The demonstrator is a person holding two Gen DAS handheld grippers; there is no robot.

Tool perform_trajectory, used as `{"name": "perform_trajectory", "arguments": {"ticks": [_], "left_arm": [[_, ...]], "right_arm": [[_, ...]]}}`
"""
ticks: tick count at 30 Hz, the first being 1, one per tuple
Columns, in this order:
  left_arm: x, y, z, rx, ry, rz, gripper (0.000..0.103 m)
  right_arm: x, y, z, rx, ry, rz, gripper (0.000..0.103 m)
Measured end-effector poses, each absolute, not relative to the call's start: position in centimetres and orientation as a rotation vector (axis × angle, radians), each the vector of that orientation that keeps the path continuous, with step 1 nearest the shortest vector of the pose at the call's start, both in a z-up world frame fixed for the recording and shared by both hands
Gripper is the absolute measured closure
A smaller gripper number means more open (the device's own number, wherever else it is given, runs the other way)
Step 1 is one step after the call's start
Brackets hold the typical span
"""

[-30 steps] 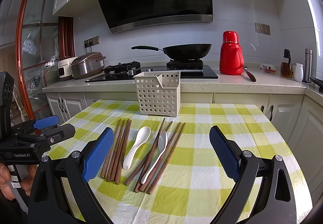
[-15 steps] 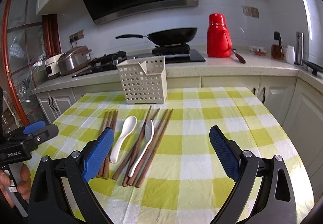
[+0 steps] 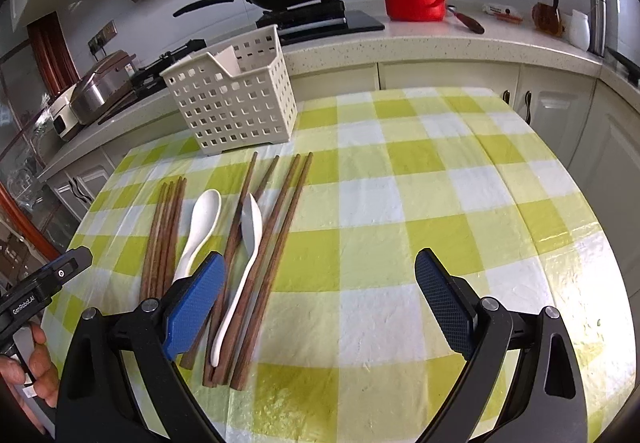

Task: Organize utensils
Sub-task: 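Lower the left tool onto a brown chopstick while the right tool lowers onto another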

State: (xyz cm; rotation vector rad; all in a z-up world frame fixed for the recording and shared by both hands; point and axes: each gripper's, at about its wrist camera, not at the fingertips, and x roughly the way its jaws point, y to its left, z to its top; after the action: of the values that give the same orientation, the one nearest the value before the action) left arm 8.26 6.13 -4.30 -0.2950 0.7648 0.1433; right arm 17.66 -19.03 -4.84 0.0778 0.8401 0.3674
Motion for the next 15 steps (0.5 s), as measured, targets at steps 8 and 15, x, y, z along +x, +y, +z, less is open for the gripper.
{"name": "perform_trajectory", "arguments": {"ticks": [8, 15], "left_arm": [[13.8, 7.5, -6.8, -0.321, 0.865, 0.164, 0.069], [17.1, 8.2, -8.3, -0.3, 0.931, 0.2, 0.078]], "right_arm": [[20.8, -17.7, -6.5, 0.038, 0.911, 0.393, 0.02], [22.4, -18.1, -6.4, 0.045, 0.917, 0.378, 0.02]]}}
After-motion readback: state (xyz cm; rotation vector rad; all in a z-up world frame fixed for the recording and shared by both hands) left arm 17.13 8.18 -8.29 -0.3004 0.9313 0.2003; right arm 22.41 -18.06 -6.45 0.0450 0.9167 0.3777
